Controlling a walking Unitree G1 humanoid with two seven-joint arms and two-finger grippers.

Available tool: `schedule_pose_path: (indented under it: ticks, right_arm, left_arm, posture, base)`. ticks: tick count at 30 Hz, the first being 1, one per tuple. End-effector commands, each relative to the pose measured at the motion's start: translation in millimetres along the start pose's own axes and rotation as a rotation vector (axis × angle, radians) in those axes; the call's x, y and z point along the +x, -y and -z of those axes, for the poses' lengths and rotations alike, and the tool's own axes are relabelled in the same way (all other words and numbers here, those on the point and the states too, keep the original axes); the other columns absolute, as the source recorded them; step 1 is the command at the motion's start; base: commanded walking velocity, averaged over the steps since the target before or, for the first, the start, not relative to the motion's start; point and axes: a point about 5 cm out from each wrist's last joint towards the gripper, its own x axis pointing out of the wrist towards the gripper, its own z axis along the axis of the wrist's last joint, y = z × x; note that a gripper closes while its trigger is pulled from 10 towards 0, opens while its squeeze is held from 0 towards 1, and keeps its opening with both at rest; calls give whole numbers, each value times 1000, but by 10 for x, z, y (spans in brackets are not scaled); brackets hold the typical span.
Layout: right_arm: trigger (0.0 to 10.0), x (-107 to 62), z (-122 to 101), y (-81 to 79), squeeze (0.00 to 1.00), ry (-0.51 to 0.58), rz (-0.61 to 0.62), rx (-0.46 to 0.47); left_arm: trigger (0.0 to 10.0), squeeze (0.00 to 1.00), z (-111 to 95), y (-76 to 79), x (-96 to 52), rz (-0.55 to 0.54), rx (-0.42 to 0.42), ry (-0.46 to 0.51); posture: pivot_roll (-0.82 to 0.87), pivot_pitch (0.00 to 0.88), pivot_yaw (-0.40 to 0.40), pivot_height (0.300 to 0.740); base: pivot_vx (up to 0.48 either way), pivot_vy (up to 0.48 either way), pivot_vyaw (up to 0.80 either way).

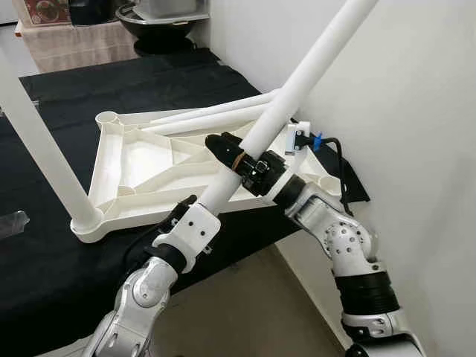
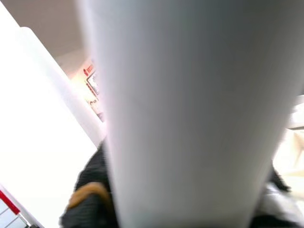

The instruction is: Building children table

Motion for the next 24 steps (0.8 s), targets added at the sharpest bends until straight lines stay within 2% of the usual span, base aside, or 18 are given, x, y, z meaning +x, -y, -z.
schedule_pose_path:
  ticks: [1,12,18,19,24]
  right_arm:
    - [0,33,-58,0,0,20,12,-27]
    - [0,37,-59,1,0,32,20,-23]
    - [0,17,-63,18,0,32,33,-25]
    - [0,15,-65,24,0,33,36,-28]
    - [0,20,-106,38,0,46,40,-36]
  left_arm:
    - [10000,0,-44,89,14,45,11,30]
    - [10000,0,-38,84,18,41,4,29]
    - [10000,0,21,90,8,37,-69,-30]
    - [10000,1000,26,80,2,28,-88,-30]
    - [10000,1000,29,34,-7,6,-86,-28]
  posture:
    - [-22,24,-47,740]
    - [-25,26,-44,740]
    - [-22,26,-44,740]
    - [-20,26,-45,740]
    - [-18,29,-44,740]
  base:
    - [0,0,0]
    - [0,0,0]
    - [0,0,0]
    - [0,0,0]
    - [0,0,0]
